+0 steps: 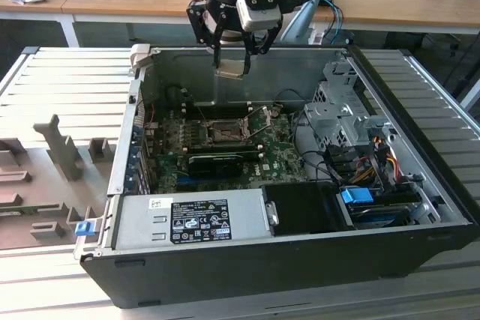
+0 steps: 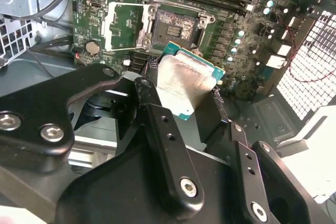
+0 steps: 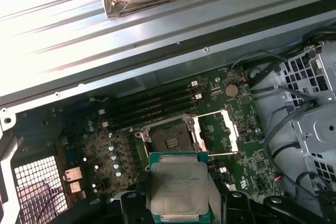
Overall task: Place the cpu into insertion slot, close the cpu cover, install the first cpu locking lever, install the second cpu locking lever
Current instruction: 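Place the cpu into insertion slot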
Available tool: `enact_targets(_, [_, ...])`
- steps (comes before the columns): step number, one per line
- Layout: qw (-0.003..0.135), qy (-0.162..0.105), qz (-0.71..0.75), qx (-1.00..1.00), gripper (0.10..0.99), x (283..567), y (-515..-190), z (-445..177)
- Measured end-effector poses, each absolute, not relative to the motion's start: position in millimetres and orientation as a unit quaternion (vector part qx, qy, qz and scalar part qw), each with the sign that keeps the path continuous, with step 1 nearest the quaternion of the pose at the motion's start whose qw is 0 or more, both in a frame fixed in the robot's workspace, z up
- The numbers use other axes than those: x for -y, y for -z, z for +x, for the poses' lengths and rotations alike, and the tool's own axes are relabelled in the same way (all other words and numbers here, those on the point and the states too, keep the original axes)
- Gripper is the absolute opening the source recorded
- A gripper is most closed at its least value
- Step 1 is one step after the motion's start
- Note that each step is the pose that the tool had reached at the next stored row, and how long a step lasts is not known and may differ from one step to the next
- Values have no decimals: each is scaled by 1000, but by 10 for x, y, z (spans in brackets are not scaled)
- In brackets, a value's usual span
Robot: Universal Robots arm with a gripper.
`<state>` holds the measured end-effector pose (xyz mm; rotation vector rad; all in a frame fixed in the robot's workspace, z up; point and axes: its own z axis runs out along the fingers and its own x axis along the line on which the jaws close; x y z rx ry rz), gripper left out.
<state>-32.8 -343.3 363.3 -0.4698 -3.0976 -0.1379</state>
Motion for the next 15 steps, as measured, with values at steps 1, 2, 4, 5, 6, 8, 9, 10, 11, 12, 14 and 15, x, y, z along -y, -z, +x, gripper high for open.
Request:
enact_targets(1, [3,44,-152,987,529,3433,-3633,-328])
enact_targets(2, [3,44,-154,987,529,3434,-3633,-328])
enact_targets(4, [2,44,-159,986,529,3434,-3633,-328])
enact_targets(5, [2,44,-160,986,529,3433,-3633,-328])
enact_targets(6, [2,44,-162,986,529,3433,-3633,-328])
enact_targets(8, [2,44,-164,985,529,3433,-3633,-328])
enact_targets(9, [2,44,-166,985,529,3433,-3633,-328])
enact_targets(10, [2,44,-169,985,529,3433,-3633,-328])
enact_targets(11, [2,44,-169,985,529,3433,-3633,-328])
enact_targets(12, [2,44,-170,984,529,3434,-3633,-328])
enact_targets(14, [2,44,-172,984,529,3433,-3633,-328])
enact_targets(15, [2,44,-175,984,529,3433,-3633,-328])
